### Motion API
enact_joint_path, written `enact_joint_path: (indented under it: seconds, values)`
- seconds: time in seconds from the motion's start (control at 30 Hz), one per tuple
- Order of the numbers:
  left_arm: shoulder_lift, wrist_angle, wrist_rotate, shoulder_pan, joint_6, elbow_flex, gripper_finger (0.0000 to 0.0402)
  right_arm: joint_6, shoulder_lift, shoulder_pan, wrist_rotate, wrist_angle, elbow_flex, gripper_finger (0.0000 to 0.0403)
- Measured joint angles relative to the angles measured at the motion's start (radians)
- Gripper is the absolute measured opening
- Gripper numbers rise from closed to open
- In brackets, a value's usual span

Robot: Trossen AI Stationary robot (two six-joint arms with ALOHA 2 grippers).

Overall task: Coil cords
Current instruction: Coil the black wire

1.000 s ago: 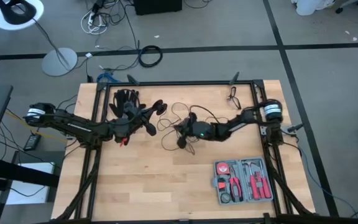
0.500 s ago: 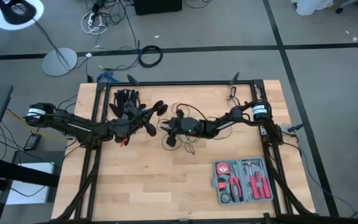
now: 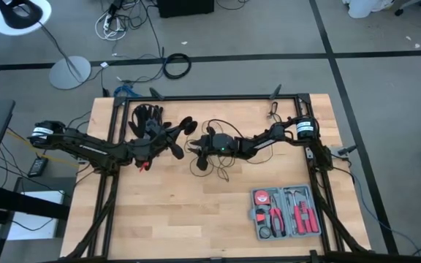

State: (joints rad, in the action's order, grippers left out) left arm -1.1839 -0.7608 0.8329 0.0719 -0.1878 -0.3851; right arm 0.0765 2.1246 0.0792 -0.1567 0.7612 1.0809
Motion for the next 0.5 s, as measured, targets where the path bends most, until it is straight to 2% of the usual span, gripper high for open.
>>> enact_joint_path:
  seconds: [0.2,0.4,0.5]
  values:
    - [0.000,-0.006,0.000,0.000,-0.004,0.000,0.0000,-0.002,0.000,0.000,0.004,0.002,0.000,0.0102]
    - [0.000,-0.006,0.000,0.000,-0.007,0.000,0.0000,-0.002,0.000,0.004,0.004,0.002,0.000,0.0012]
    - [0.000,-0.006,0.000,0.000,-0.007,0.000,0.0000,0.009,0.000,0.004,0.007,-0.036,0.025,0.0010]
